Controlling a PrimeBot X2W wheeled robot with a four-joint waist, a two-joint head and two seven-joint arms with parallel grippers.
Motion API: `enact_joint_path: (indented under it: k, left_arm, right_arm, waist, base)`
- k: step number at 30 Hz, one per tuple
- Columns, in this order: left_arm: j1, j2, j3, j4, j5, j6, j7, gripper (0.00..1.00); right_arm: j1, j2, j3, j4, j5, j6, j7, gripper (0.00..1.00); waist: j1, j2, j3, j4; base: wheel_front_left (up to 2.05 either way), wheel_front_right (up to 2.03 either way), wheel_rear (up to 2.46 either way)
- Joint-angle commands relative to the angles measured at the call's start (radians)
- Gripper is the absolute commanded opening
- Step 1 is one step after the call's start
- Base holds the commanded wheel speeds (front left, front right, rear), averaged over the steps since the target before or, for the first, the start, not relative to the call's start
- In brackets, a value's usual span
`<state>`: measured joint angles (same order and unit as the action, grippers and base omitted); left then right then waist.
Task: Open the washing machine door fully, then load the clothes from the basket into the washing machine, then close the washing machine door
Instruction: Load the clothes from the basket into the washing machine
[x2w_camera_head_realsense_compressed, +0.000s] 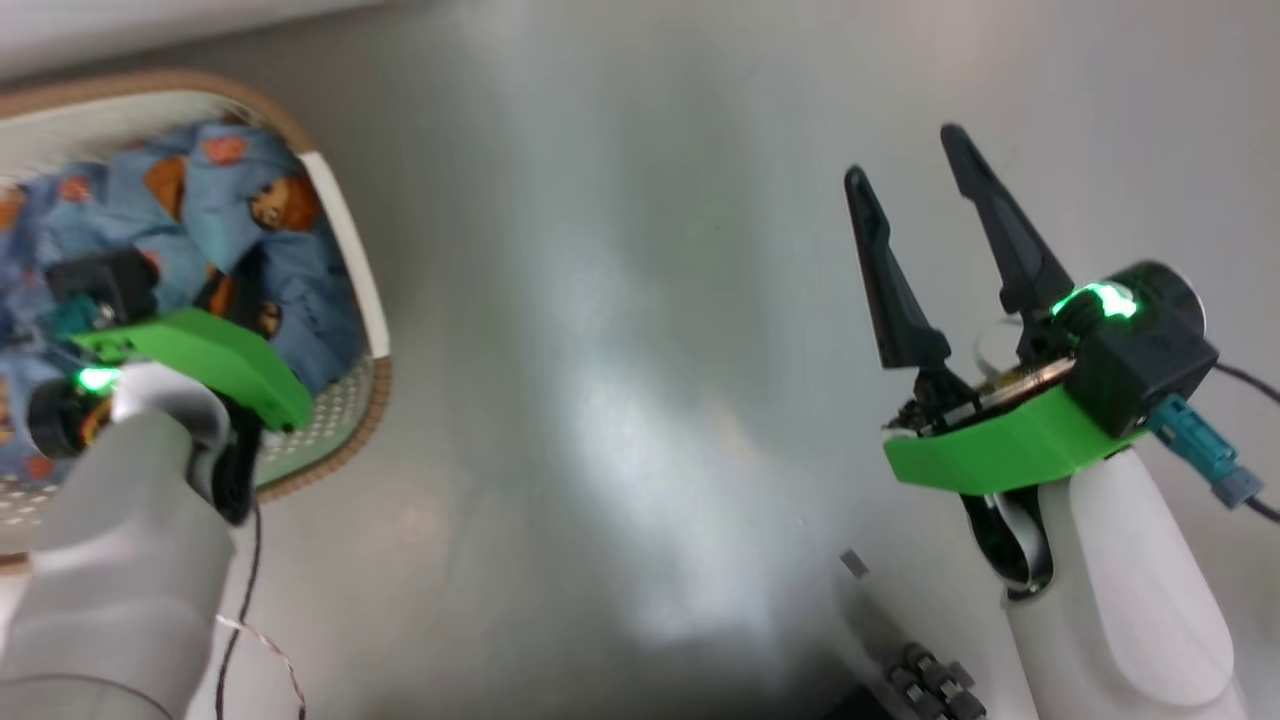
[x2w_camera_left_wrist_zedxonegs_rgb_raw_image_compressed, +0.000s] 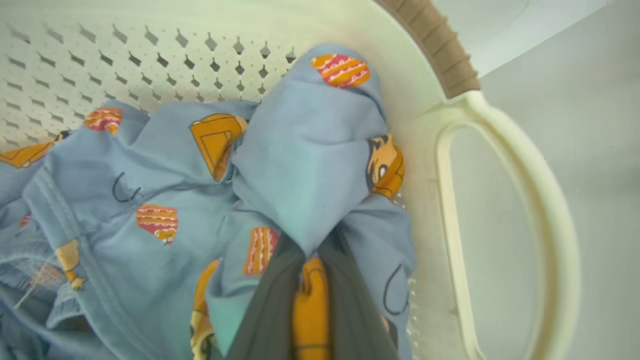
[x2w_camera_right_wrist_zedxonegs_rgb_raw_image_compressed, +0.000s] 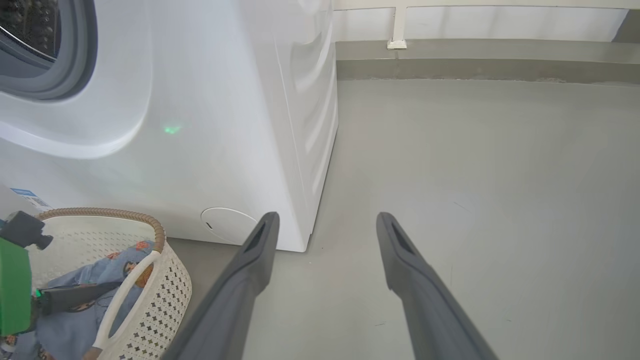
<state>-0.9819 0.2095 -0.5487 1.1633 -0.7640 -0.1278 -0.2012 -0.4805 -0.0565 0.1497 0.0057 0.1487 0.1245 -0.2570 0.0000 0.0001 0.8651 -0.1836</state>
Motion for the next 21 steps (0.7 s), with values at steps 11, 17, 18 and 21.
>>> enact_joint_path:
  k: [11, 17, 18, 21]
  left_arm:
    - [0.195, 0.046, 0.077, -0.236, 0.054, 0.018, -0.06, 0.0]
    - [0.402, 0.039, 0.225, -0.483, 0.195, 0.081, -0.06, 0.0]
    - [0.432, 0.034, 0.244, -0.516, 0.213, 0.087, -0.06, 0.0]
    - [0.517, 0.02, 0.294, -0.61, 0.264, 0.104, -0.06, 0.0]
  right_arm:
    - [0.142, 0.006, -0.025, 0.028, -0.06, 0.006, -0.005, 1.0]
    - [0.201, 0.006, -0.037, 0.057, -0.063, 0.006, -0.005, 1.0]
    - [0.211, 0.006, -0.041, 0.061, -0.064, 0.006, -0.005, 1.0]
    - [0.24, 0.006, -0.05, 0.072, -0.066, 0.006, -0.005, 1.0]
  waist:
    - [0.0, -0.0001, -0.263, 0.13]
    - [0.0, -0.0001, -0.395, 0.148]
    - [0.0, -0.0001, -0.413, 0.152]
    - [0.0, -0.0001, -0.468, 0.161]
  base:
    - [0.0, 0.0, 0.0]
    - [0.0, 0.0, 0.0]
    - [0.0, 0.0, 0.0]
    - [0.0, 0.0, 0.0]
